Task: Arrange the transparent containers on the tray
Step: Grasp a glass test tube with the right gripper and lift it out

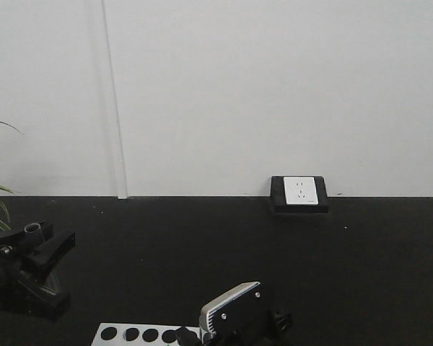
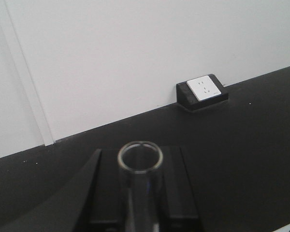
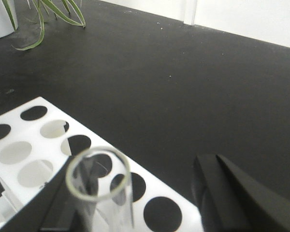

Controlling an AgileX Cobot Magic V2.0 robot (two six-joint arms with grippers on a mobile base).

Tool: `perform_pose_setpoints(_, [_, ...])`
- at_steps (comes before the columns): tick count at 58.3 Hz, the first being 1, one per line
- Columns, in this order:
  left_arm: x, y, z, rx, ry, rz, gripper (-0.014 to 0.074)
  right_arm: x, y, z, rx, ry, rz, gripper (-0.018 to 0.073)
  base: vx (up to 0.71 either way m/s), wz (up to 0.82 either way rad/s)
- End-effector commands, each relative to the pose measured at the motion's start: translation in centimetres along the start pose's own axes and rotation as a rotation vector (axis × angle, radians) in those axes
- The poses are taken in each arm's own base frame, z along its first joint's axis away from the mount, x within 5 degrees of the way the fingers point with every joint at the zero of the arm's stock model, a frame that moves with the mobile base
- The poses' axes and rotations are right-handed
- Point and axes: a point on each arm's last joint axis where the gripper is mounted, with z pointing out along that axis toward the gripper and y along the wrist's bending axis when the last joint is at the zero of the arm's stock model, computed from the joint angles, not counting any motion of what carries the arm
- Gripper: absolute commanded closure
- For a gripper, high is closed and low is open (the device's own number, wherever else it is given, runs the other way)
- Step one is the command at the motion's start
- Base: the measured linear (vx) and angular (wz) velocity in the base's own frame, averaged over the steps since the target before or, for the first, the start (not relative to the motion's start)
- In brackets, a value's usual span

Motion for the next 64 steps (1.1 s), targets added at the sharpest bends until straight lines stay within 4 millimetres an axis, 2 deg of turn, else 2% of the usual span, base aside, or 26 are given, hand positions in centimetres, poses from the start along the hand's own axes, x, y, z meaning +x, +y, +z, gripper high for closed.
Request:
perform_pose_setpoints(1, [-2.3,-0.3,-0.3,0.022,-0.130,-0.017,0.0503,-2.9,-0.3,-0.7,0.012,-0.146,-0.001,0.0115,0.00,0.00])
perform_pose_setpoints(12, [-2.3,-0.3,-0.3,0.022,-0.130,-0.017,0.0503,-2.8,-0.3,-0.7,0.011,-0.139,-0.001,0.0181,0.00,0.00])
perform_pose_setpoints(28, [-2.3,-0.3,-0.3,0.022,-0.128,-0.017,0.0503,-2.8,-0.3,-0.7,0.010,-0.133,-0.002,0.0383,0.00,0.00])
perform_pose_setpoints(37, [-2.3,-0.3,-0.3,0.022,-0.128,-0.017,0.0503,-3.5,-0.3,-1.1,0.010,-0.156,0.001,0.0459,0.00,0.00])
perform_pose_setpoints(54, [-2.3,-0.3,-0.3,0.022,-0.128,-0.017,0.0503,-6.2,-0.4,-3.4,0.004,-0.209,0.020,0.0478,0.00,0.00])
perform_pose_setpoints(64, [-2.3,-0.3,-0.3,0.022,-0.128,-0.017,0.0503,-9.1,-0.7,-4.8,-0.005,-0.202,0.051,0.0477,0.00,0.00])
